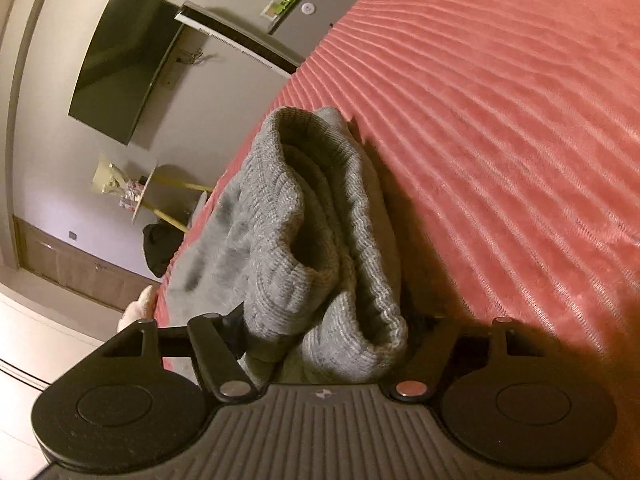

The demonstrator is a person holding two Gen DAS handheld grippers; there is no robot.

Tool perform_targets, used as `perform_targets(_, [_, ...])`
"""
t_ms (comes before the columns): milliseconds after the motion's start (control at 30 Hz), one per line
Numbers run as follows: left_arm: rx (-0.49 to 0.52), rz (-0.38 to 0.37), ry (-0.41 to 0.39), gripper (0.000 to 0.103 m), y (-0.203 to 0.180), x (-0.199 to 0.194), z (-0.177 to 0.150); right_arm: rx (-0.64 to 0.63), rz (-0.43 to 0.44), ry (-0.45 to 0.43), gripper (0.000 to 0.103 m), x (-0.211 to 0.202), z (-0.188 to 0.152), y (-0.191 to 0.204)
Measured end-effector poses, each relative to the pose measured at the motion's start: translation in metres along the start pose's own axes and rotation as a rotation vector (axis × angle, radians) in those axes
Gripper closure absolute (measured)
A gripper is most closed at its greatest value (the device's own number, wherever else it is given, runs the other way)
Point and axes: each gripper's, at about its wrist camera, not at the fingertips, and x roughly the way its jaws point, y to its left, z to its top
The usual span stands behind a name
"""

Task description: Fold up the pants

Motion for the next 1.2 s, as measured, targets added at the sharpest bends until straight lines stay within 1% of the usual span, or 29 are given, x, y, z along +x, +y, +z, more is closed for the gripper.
perform_targets(133, [0.011,0.009,-0.007,0.005,-0.002,0.003,0.001,-0.019,-0.004,0.007,0.023,0.005,0.002,0.003])
perform_targets(200, [0.018,0.014,-0.011,0.005,-0.003,0.003,0.001,-0.044,-0.017,0.007,0.022,0.006,0.000,0.005])
perform_targets(333, [0.030,0.019,-0.026,0.005,-0.005,0.005,0.003,-0.038,-0.016,0.003,0.023,0.008,-0.001,0.009])
perform_targets(400, [0.031,0.020,-0.043,0.011,-0.005,0.005,0.005,-0.055,-0.031,-0.007,0.032,0.006,-0.003,0.009])
perform_targets(433, [0.033,0.019,-0.054,0.015,-0.005,0.003,0.006,-0.060,-0.032,-0.008,0.034,0.006,-0.003,0.009])
perform_targets(467, [0.029,0.015,-0.062,0.019,-0.004,0.002,0.007,-0.058,-0.028,-0.008,0.034,0.005,-0.003,0.009])
perform_targets(533, [0.009,-0.006,-0.055,0.021,0.000,0.003,0.010,-0.045,-0.024,-0.006,0.033,0.003,-0.003,0.005])
perform_targets(600, [-0.012,-0.020,-0.040,0.020,0.004,0.008,0.016,-0.039,-0.014,-0.004,0.029,0.005,-0.003,0.005])
perform_targets(667, [-0.023,-0.042,-0.011,0.009,0.003,0.016,0.023,-0.045,0.000,0.003,0.019,0.006,-0.003,0.005])
perform_targets(700, [-0.019,-0.045,0.003,0.007,0.000,0.020,0.027,-0.053,0.003,0.008,0.017,0.008,-0.002,0.006])
perform_targets(767, [0.034,-0.010,0.033,0.007,-0.012,0.030,0.034,-0.077,0.002,0.017,0.013,0.012,-0.002,0.009])
perform_targets(800, [0.071,0.008,0.040,0.006,-0.018,0.035,0.037,-0.087,-0.003,0.017,0.013,0.012,-0.002,0.010])
perform_targets(833, [0.100,0.019,0.048,0.009,-0.023,0.038,0.040,-0.095,-0.006,0.014,0.014,0.012,-0.003,0.011])
perform_targets(900, [0.119,0.029,0.034,0.023,-0.028,0.036,0.043,-0.120,-0.030,-0.001,0.028,0.011,-0.005,0.013])
perform_targets(933, [0.124,0.029,0.017,0.036,-0.029,0.033,0.043,-0.131,-0.033,0.000,0.037,0.011,-0.005,0.014])
perform_targets(967, [0.126,0.034,0.005,0.045,-0.030,0.030,0.043,-0.130,-0.028,-0.006,0.039,0.010,-0.005,0.015])
perform_targets(1000, [0.122,0.036,-0.007,0.048,-0.030,0.027,0.043,-0.134,-0.025,-0.010,0.040,0.009,-0.005,0.016])
perform_targets(1033, [0.120,0.039,-0.022,0.057,-0.030,0.024,0.042,-0.141,-0.027,-0.012,0.041,0.009,-0.004,0.019])
perform_targets(1067, [0.118,0.036,-0.044,0.063,-0.031,0.020,0.041,-0.152,-0.025,-0.018,0.042,0.009,-0.003,0.021])
perform_targets(1133, [0.109,0.026,-0.088,0.066,-0.034,0.012,0.042,-0.162,0.002,-0.044,0.044,0.007,0.000,0.027])
perform_targets(1200, [0.119,0.021,-0.125,0.067,-0.041,0.006,0.042,-0.179,0.035,-0.091,0.047,0.004,0.005,0.035])
